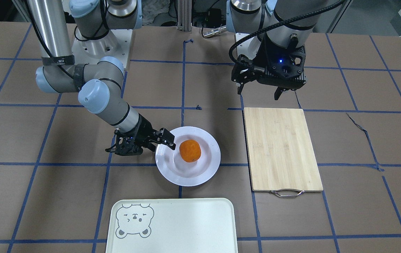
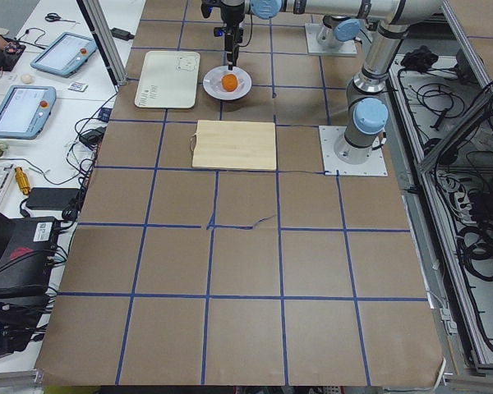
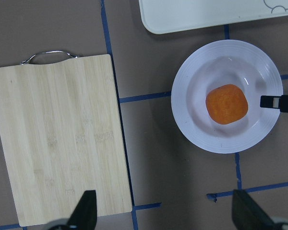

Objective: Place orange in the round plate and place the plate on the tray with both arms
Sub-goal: 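Move the right gripper to the plate rim nearest it and grip the rim, then drag the plate with the right gripper onto the bear-printed tray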

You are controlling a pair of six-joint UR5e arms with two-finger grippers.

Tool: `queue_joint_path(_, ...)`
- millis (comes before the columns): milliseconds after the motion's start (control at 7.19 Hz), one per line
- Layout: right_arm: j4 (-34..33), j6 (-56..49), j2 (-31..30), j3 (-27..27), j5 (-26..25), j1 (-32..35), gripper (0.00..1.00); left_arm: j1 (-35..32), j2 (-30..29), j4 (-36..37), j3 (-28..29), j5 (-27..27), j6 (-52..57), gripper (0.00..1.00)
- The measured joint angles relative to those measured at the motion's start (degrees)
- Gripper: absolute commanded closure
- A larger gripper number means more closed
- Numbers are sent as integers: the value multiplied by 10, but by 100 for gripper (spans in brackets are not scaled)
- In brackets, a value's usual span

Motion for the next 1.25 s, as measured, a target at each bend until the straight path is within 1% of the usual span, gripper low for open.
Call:
queue_joint_path(139, -2, 2, 5, -1, 0, 3, 14, 0, 0, 0, 0, 1, 1, 0)
queue_joint_path(278, -11, 3, 10, -2, 1, 7, 18, -1, 0, 0, 0, 8, 1, 0)
queue_joint_path(417, -23, 4, 16, -2, 1, 9, 34, -1, 0, -1, 0, 20, 1, 0)
queue_joint_path(557, -33, 5, 21, -2, 1, 10, 46, -1, 0, -1, -2, 25, 1, 0)
queue_joint_path(835, -38, 7, 22, -1, 1, 12, 74, -2, -2, -1, -2, 25, -2, 0)
queue_joint_path(974, -38, 8, 23, -1, 0, 12, 81, -1, -3, 2, -2, 21, -3, 0)
queue_joint_path(1252, -36, 23, 22, -3, -8, 13, 88, -1, -7, 24, -2, 16, 1, 0)
